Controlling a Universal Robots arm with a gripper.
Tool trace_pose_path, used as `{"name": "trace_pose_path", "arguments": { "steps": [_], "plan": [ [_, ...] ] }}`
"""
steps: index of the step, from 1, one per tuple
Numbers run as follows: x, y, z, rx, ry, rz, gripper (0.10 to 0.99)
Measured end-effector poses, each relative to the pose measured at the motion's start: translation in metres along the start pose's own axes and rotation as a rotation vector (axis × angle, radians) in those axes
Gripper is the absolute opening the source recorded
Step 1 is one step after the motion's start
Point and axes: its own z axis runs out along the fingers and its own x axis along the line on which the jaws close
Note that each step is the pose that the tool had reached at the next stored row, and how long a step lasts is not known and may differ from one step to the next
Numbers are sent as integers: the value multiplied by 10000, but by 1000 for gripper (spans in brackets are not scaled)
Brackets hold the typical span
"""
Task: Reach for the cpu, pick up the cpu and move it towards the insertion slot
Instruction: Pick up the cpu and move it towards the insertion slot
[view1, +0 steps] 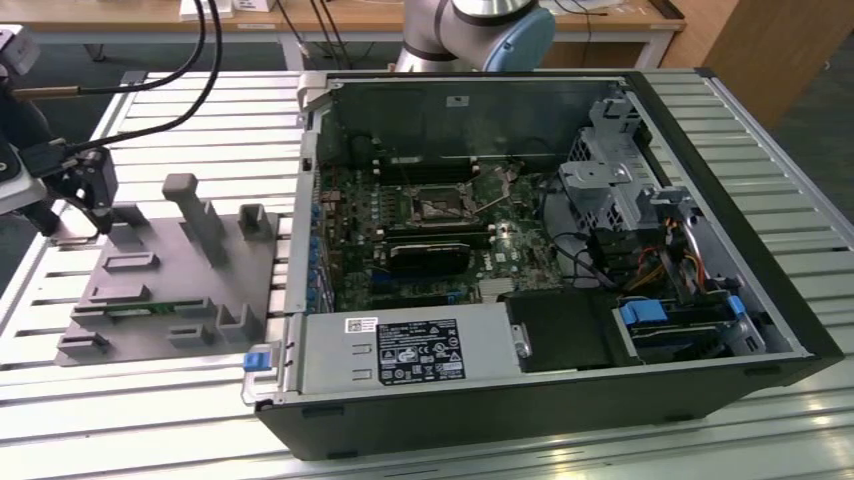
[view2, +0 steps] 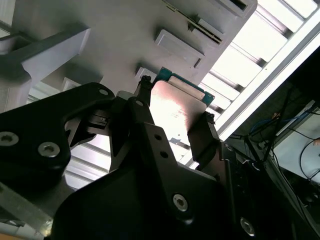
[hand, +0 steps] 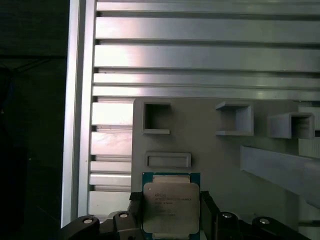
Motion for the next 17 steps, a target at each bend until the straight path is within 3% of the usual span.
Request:
{"name": "trace_pose_path", "arguments": {
  "steps": [17],
  "plan": [
    [3, 12, -231, 0, 0, 1, 541]
  ]
}}
